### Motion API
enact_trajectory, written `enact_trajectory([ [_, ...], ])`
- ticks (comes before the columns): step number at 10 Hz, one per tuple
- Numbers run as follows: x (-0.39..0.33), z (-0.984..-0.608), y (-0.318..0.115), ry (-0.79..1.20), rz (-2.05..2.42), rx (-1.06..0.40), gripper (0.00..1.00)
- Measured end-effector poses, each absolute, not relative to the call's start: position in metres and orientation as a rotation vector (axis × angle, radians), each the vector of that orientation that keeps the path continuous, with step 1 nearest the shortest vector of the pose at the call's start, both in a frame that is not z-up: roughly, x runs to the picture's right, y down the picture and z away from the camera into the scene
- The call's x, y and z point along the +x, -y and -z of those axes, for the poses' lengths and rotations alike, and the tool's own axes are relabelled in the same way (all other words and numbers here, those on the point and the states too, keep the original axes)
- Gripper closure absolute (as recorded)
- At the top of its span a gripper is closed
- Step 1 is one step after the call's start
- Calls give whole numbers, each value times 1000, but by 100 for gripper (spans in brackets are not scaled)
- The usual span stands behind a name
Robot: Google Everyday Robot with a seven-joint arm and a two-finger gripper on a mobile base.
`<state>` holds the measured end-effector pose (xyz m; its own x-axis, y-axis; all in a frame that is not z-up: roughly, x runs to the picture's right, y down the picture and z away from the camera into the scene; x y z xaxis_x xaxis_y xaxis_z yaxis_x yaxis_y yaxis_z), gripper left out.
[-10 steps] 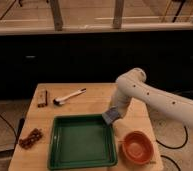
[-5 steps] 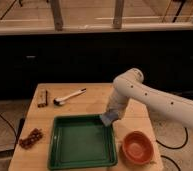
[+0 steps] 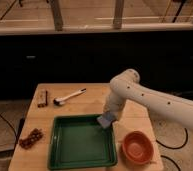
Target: Place sponge in tray
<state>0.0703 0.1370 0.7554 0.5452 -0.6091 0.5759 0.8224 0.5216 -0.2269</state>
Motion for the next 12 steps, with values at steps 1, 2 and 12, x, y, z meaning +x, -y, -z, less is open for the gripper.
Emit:
enact_trajectory([
  [1, 71, -756, -138, 464, 902, -515, 100],
  [2, 66, -756, -140, 472, 918, -516, 100],
  [12, 25, -755, -162, 524, 1064, -541, 100],
])
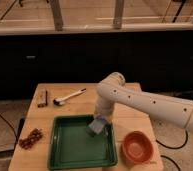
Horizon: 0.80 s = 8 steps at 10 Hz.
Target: Place sponge in tray
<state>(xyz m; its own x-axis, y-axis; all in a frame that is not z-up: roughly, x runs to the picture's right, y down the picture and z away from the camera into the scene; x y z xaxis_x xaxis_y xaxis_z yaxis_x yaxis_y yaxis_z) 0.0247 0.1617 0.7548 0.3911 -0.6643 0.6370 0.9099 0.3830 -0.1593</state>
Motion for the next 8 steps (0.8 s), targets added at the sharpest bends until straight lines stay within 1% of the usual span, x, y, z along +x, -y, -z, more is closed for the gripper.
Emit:
enact_trajectory([
  [8, -1, -754, -181, 546, 1164, -548, 100],
])
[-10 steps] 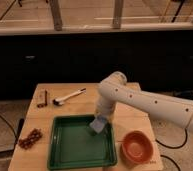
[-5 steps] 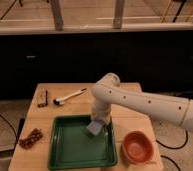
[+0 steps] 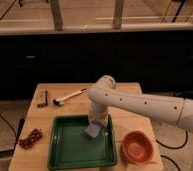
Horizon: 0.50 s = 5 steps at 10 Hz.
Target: Place sponge in tray
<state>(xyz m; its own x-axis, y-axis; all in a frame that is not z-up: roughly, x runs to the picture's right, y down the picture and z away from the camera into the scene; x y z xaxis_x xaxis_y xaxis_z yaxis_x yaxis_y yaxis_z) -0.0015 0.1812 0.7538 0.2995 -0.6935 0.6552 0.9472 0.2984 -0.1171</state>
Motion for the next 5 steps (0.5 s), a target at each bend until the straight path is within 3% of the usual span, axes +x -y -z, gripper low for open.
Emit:
enact_trajectory([
  [5, -13, -754, -192, 543, 1211, -553, 100],
])
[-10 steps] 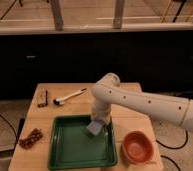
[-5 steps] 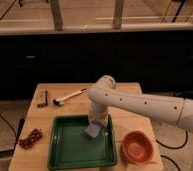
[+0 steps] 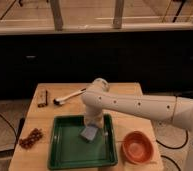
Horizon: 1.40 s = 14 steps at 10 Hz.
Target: Place sponge in tray
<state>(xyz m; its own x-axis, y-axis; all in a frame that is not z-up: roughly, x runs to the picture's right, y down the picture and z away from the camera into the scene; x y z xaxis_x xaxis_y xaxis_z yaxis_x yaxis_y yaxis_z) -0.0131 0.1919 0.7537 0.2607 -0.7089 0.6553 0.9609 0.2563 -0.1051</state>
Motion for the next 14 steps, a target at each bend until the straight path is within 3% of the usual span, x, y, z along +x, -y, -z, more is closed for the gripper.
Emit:
enact_trajectory([
  [14, -21, -747, -202, 543, 1267, -556, 88],
])
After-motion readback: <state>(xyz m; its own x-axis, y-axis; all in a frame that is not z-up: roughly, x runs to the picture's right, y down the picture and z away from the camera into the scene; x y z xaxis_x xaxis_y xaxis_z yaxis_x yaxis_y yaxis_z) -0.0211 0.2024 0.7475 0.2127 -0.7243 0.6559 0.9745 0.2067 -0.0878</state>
